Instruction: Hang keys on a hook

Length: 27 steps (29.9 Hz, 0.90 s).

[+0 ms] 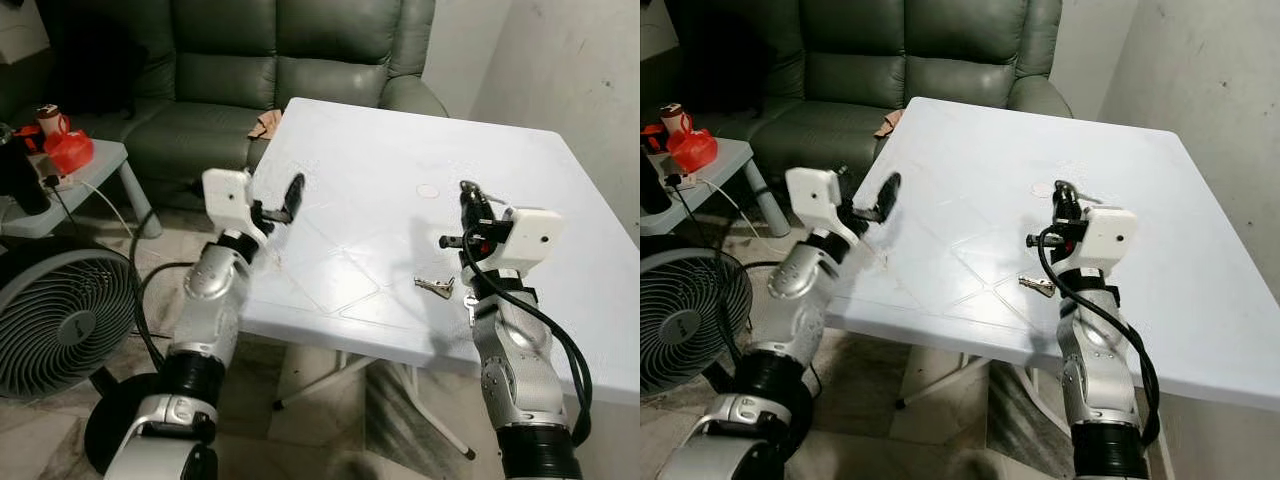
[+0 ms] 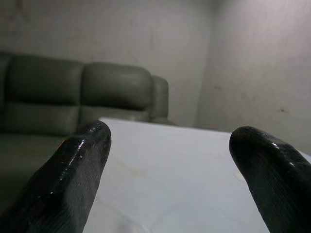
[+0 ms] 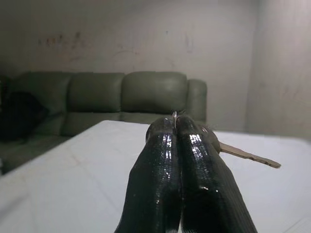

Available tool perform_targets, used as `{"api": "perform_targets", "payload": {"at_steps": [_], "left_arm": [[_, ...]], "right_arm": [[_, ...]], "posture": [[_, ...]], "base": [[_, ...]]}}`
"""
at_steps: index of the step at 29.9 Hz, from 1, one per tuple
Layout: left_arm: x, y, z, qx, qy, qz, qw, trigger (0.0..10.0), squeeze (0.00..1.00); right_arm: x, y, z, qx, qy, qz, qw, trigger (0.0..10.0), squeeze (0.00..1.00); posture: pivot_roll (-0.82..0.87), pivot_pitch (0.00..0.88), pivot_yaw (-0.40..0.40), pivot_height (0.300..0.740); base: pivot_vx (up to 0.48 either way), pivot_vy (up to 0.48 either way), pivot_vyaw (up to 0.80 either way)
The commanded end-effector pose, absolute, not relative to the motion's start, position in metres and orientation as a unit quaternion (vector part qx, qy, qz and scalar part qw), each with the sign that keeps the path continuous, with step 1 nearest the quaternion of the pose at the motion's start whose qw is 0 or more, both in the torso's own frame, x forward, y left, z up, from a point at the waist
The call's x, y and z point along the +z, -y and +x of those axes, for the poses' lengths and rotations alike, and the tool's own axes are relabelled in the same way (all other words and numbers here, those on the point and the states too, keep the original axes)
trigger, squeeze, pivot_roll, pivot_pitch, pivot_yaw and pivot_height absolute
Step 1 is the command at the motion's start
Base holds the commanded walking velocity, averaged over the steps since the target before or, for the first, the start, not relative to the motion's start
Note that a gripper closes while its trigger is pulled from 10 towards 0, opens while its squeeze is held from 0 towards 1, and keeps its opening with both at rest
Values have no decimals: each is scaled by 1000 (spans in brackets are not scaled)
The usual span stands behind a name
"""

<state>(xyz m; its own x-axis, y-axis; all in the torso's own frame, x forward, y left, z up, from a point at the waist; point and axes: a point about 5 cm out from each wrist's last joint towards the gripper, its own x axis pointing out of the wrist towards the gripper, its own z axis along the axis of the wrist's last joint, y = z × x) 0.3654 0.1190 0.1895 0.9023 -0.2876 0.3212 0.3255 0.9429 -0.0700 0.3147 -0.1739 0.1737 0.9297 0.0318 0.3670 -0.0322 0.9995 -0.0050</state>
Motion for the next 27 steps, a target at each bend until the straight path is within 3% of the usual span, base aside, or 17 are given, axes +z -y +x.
{"api": "perform_targets", "payload": {"at_steps": [1,14,19,27], "left_arm": [[192,-119,368,-161,157,-54,973,10000,0],[195,-127,373,-132,165,-58,976,10000,0],[196,-131,375,-124,164,-57,977,10000,0],[196,-132,375,-126,167,-56,976,10000,0]], "right_arm": [[176,173,313,19,195,-18,980,10000,0],[173,174,313,0,198,-29,980,10000,0],[162,179,316,8,161,-106,981,10000,0],[169,184,316,-11,178,-59,982,10000,0]], "posture": [[4,0,-37,732],[-8,0,-36,732],[-6,0,-37,732],[-4,0,-38,732]], "base": [[0,0,0],[0,0,0],[0,0,0],[0,0,0]]}}
